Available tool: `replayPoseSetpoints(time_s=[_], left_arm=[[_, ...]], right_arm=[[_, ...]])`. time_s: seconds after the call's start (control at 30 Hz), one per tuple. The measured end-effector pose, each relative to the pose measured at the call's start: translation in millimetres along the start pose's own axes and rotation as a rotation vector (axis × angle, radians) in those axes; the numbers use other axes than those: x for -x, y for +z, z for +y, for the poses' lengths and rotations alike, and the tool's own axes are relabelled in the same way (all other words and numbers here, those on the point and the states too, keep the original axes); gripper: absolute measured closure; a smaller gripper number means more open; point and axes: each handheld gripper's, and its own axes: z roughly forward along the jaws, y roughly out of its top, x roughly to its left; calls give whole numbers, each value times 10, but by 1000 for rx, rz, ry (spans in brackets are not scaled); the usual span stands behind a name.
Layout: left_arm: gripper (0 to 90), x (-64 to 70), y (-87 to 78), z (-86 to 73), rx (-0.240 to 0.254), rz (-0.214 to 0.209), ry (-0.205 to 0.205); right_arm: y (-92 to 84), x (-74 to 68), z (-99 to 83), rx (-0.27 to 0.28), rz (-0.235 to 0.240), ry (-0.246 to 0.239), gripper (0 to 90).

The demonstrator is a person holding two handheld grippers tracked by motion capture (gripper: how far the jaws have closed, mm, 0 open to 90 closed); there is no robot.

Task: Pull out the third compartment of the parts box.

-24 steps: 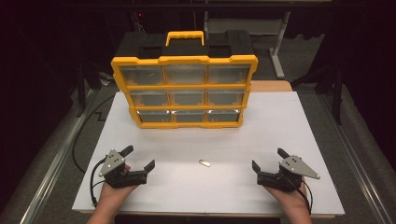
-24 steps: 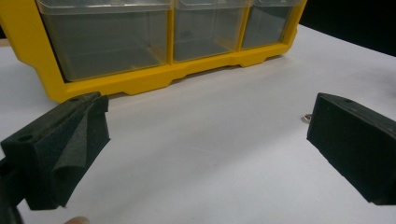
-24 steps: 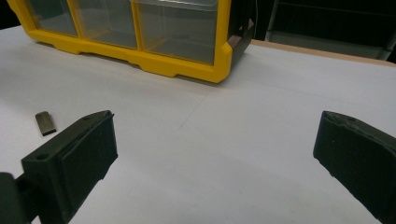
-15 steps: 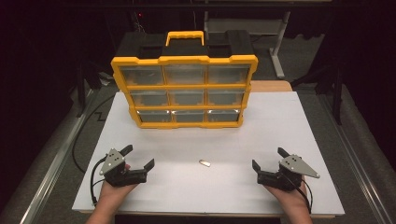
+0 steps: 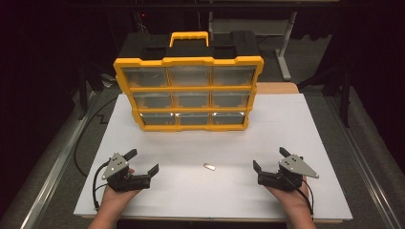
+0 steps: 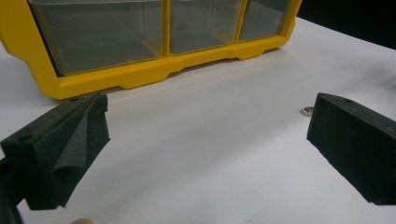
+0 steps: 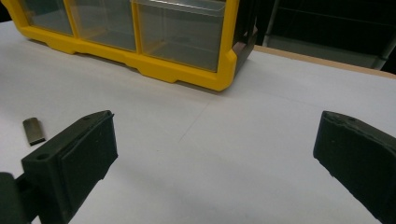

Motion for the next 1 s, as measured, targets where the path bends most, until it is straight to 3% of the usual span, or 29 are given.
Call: replayPoseSetpoints(time_s=[0.67, 0.77, 1.0], left_arm=[[1, 43, 66, -10, -13, -14, 5], [1, 78, 96, -7, -11, -18, 24], [1, 67, 111, 1, -6, -25, 14]], right_arm=[[581, -4, 199, -31, -15, -20, 1], [682, 4, 225, -38, -17, -25, 2], [723, -44, 227, -56, -16, -50, 2]])
